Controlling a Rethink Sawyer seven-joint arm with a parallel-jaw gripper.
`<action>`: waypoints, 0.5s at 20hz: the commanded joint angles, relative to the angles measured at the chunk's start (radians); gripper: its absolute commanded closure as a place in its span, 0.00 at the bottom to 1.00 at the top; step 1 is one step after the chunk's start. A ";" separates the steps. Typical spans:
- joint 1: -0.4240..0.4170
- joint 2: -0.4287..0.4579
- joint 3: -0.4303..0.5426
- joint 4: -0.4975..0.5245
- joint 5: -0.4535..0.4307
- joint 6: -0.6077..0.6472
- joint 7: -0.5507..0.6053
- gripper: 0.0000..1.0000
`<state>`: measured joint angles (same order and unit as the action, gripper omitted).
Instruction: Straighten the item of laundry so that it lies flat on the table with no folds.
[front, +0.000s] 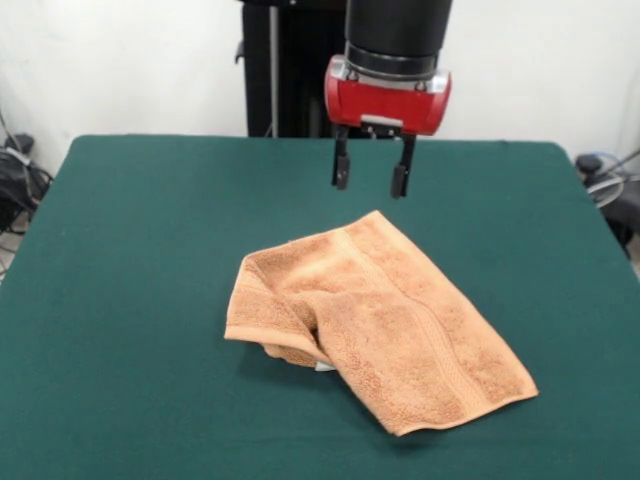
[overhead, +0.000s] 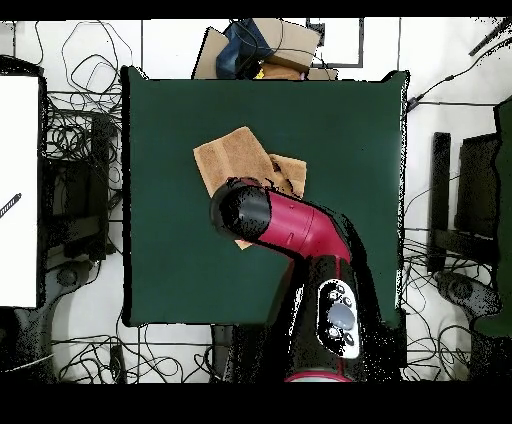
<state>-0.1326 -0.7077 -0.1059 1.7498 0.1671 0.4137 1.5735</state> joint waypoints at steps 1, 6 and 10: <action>-0.003 0.101 0.071 0.067 -0.028 -0.131 0.177 0.00; 0.003 0.149 0.071 0.064 -0.028 -0.191 0.187 0.00; -0.007 0.173 0.080 0.067 -0.021 -0.214 0.184 0.00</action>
<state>-0.1326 -0.6139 -0.1056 1.7498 0.1675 0.2853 1.5735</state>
